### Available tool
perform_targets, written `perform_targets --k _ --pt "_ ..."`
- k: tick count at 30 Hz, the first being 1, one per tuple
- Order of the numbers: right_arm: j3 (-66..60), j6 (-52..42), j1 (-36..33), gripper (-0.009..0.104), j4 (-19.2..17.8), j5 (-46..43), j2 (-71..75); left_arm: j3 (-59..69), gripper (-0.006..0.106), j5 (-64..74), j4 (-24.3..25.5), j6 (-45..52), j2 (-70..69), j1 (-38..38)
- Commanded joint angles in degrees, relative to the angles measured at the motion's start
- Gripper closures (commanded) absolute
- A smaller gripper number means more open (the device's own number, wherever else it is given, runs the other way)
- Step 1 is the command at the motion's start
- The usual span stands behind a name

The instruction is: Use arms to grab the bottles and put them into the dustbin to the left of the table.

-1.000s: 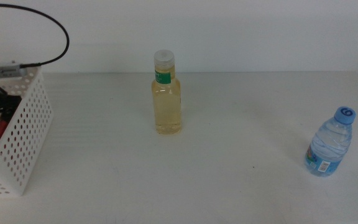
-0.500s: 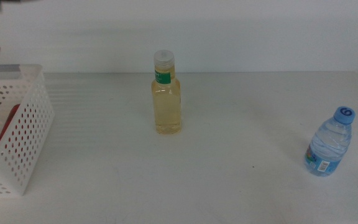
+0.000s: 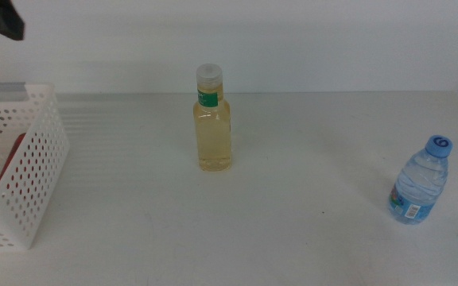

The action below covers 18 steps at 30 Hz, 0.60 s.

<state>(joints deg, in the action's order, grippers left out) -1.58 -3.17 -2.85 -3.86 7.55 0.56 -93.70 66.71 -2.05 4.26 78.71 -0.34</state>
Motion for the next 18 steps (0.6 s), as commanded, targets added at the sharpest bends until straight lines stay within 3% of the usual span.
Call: perform_targets --k 1,9,18 --pt "0.43 -0.27 0.49 0.026 -0.39 -4.28 1.6 3.08 0.02 -7.44 -0.16 -1.29 -4.98 -3.12" --pt "0.43 -0.27 0.49 0.026 -0.39 -4.28 1.6 23.8 0.02 -26.89 0.09 -1.32 -17.26 -12.0" --pt "0.43 -0.27 0.49 0.026 -0.39 -4.28 1.6 47.71 0.02 -51.63 -0.52 -1.3 -26.65 -15.64"
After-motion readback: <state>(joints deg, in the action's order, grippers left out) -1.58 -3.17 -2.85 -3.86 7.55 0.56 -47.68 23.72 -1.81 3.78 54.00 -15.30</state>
